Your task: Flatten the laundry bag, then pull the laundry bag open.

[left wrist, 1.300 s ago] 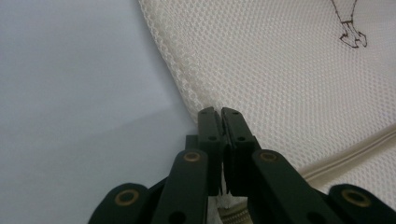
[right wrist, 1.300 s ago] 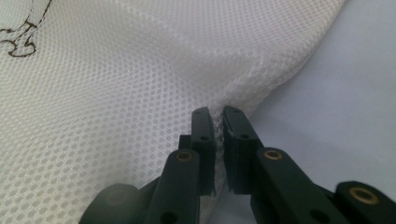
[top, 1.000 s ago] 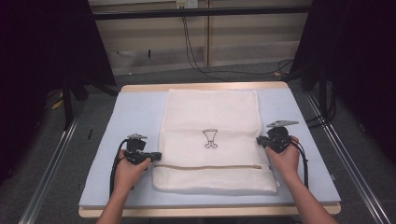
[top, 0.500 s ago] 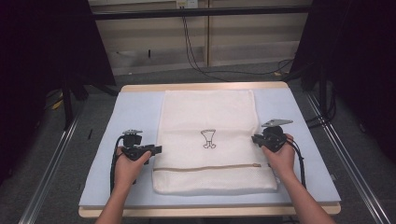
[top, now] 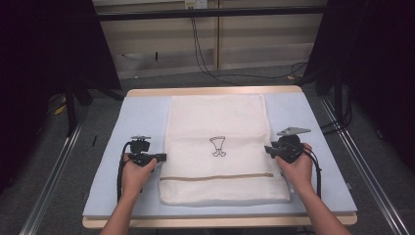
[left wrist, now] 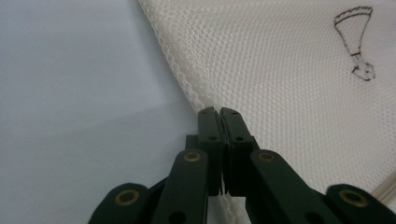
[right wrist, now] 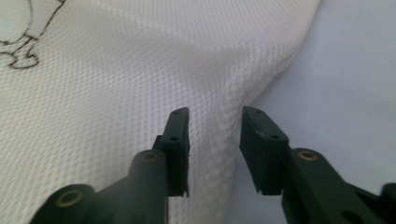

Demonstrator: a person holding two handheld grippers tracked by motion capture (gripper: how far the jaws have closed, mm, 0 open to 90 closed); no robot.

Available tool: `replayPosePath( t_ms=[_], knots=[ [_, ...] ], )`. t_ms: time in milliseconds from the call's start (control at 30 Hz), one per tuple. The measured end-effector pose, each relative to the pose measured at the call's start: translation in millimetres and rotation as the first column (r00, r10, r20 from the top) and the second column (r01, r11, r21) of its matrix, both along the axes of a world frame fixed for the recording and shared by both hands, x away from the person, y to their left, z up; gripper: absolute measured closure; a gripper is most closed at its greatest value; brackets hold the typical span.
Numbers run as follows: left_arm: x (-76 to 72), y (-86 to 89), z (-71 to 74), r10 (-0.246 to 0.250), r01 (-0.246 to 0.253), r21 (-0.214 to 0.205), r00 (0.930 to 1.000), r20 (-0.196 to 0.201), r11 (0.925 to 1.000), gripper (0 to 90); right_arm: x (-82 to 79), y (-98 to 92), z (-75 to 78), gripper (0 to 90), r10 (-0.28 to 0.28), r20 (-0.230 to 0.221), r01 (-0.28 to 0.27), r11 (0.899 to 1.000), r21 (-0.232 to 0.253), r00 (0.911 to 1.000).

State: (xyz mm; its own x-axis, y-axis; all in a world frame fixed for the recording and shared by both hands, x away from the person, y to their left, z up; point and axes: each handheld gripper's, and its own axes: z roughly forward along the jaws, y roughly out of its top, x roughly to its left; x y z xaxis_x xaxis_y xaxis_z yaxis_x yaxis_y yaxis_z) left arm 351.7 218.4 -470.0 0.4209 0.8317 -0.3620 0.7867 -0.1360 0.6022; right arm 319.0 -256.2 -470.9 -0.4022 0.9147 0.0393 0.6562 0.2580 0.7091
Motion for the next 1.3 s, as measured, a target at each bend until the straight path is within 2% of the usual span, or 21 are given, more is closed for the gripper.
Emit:
replayPosePath(
  t_ms=[100, 133, 167, 200, 267, 300, 333, 400, 533, 567, 667, 733, 800, 900, 967, 1067, 1167, 1200, 1300],
  knots=[
    [-2.7, 9.5, 2.9, 0.019, -0.019, 0.002, 0.9997, 0.014, 0.9998, 88.3, -7.6, -4.4, -1.9, 62.2, 0.016, -0.041, -0.016, 1.0, -0.018, 0.999],
    [-3.5, 12.0, 3.6, 0.034, -0.034, -0.01, 0.9993, 0.018, 0.9994, 88.3, -7.6, -5.1, -3.5, 64.2, 0.019, -0.052, -0.02, 1.0, -0.009, 0.9985],
    [-3.6, 14.8, 3.9, 0.036, -0.036, -0.017, 0.9992, 0.02, 0.9992, 88.3, -7.3, -4.5, -4.9, 72.8, 0.018, -0.074, -0.017, 1.0, 0.008, 0.9971],
    [-3.7, 17.7, 4.3, 0.036, -0.036, -0.008, 0.9993, 0.015, 0.9993, 88.3, -6.3, -3.4, -6.4, 77.4, 0.052, -0.07, -0.05, 0.998, 0.034, 0.9962],
    [-3.9, 22.1, 4.3, 0.047, -0.047, -0.003, 0.9986, 0.022, 0.9989, 88.3, -5.6, 3.5, -6.7, 83.0, 0.09, -0.064, -0.088, 0.996, 0.028, 0.9939],
    [-3.7, 24.2, 4.0, 0.061, -0.061, 0.002, 0.998, 0.019, 0.9982, 88.3, -5.6, 6.8, -5.8, 83.5, 0.097, -0.069, -0.095, 0.995, 0.03, 0.9929],
    [-3.9, 26.3, 3.5, 0.086, -0.086, -0.01, 0.9961, 0.02, 0.9962, 88.3, -5.8, 9.9, -5.2, 83.6, 0.107, -0.073, -0.105, 0.994, 0.034, 0.9916],
    [-3.8, 33.0, 2.6, 0.076, -0.076, -0.011, 0.9971, 0.009, 0.9971, 88.3, -5.5, 15.2, -5.9, 83.6, 0.126, -0.072, -0.124, 0.992, 0.036, 0.9894],
    [-4.1, 34.9, 1.7, 0.078, -0.078, -0.012, 0.9969, 0.012, 0.9969, 88.3, -6.0, 17.7, -6.1, 83.5, 0.128, -0.072, -0.125, 0.991, 0.051, 0.9891],
    [-4.3, 35.6, 2.3, 0.065, -0.065, 0.0, 0.9978, 0.014, 0.9979, 88.3, -6.7, 18.1, -6.0, 83.5, 0.129, -0.072, -0.126, 0.991, 0.049, 0.9891],
    [-6.7, 34.7, 3.8, 0.084, -0.084, -0.007, 0.9963, 0.019, 0.9964, 88.3, -7.9, 19.5, -5.6, 83.5, 0.137, -0.07, -0.133, 0.99, 0.052, 0.9882],
    [-6.9, 37.1, 3.2, 0.065, -0.065, 0.014, 0.9978, 0.012, 0.9978, 88.2, -8.2, 20.1, -5.4, 83.5, 0.137, -0.071, -0.135, 0.99, 0.04, 0.988],
    [-7.1, 36.5, 2.3, 0.08, -0.08, 0.005, 0.9967, 0.012, 0.9968, 88.2, -8.5, 20.7, -5.7, 83.4, 0.14, -0.069, -0.137, 0.99, 0.046, 0.9878],
    [-7.0, 38.6, 2.4, 0.07, -0.07, 0.02, 0.9974, 0.014, 0.9973, 88.2, -9.2, 22.8, -5.2, 83.5, 0.145, -0.064, -0.143, 0.989, 0.036, 0.9874],
    [-6.0, 40.3, 1.1, 0.077, -0.077, -0.001, 0.997, 0.006, 0.997, 88.2, -8.9, 24.4, -6.4, 83.5, 0.162, -0.058, -0.16, 0.987, 0.032, 0.9851],
    [-5.5, 41.4, 0.7, 0.076, -0.076, 0.0, 0.9971, 0.004, 0.9971, 88.1, -8.6, 25.0, -6.6, 83.1, 0.156, -0.057, -0.154, 0.987, 0.037, 0.9861],
    [-5.7, 40.4, 1.8, 0.065, -0.065, 0.022, 0.9979, 0.002, 0.9976, 88.2, -10.4, 26.4, -5.7, 83.0, 0.146, -0.054, -0.145, 0.989, 0.019, 0.9878],
    [-5.8, 40.0, 2.0, 0.072, -0.072, 0.019, 0.9974, 0.001, 0.9972, 88.2, -10.4, 26.0, -5.7, 83.0, 0.149, -0.054, -0.148, 0.989, 0.023, 0.9874],
    [-5.7, 42.3, 4.1, 0.069, -0.069, 0.046, 0.9976, 0.002, 0.9965, 88.2, -11.5, 26.5, -6.2, 83.3, 0.143, -0.048, -0.141, 0.989, 0.037, 0.9886]
  ],
)
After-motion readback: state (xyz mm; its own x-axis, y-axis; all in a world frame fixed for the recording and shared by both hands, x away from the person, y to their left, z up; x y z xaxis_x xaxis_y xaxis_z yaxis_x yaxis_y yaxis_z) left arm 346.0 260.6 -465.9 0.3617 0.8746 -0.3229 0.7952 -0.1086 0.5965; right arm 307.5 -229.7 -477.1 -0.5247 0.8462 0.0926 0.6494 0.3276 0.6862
